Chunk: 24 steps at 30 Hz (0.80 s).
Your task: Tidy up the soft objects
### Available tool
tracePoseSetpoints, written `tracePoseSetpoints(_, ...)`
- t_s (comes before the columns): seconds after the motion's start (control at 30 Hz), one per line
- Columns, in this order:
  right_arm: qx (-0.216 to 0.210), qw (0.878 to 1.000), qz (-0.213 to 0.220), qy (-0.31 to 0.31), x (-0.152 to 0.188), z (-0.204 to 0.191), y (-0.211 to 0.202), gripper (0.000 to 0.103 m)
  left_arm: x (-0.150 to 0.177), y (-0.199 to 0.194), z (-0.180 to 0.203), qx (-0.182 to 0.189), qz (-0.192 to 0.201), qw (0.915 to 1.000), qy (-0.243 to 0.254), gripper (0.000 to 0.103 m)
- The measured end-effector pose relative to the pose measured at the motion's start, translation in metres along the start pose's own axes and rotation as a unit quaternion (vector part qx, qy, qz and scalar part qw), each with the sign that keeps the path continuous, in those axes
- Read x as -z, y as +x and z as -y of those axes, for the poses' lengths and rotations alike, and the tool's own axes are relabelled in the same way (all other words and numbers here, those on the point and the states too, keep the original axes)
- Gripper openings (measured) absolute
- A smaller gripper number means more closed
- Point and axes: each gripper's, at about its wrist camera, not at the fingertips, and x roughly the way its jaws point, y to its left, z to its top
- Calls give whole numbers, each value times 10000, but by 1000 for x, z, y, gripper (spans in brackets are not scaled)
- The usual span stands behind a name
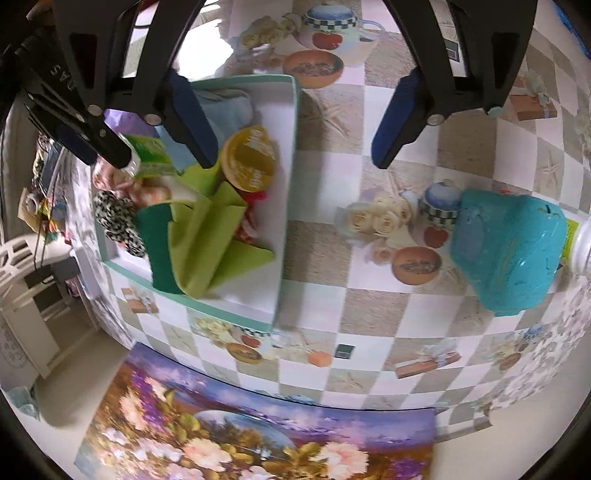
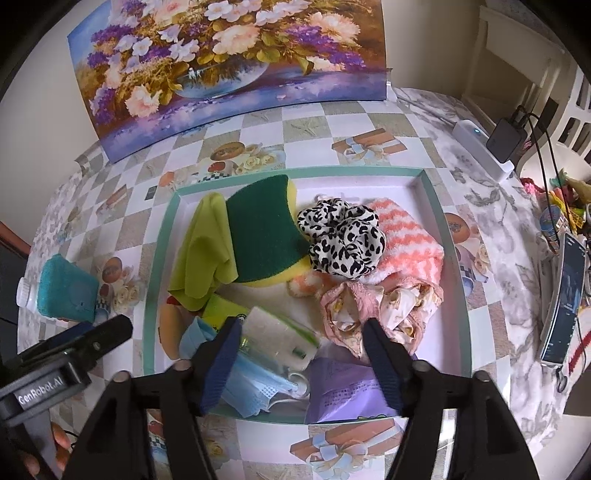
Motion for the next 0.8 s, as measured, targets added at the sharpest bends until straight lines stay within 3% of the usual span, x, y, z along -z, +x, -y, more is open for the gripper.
tracePoseSetpoints(0.23,80,10000,-37,-45,1,-2,4,96,-1,4,-13,-347,57,9992,-170,96)
tracePoseSetpoints(0.27,83,10000,-35,-36,1,-2,5,103,-1,5,-14,-390,62,9991,-174,96)
tracePoseSetpoints(0.57,99,9999,-93,29,2,1,8,103,-3,2,-10,-519,130,9986,-21,96)
tracePoseSetpoints(0.8,176,9998,-36,-15,3,-1,6,103,-5,-10,-8,-918,472,9947,35,96)
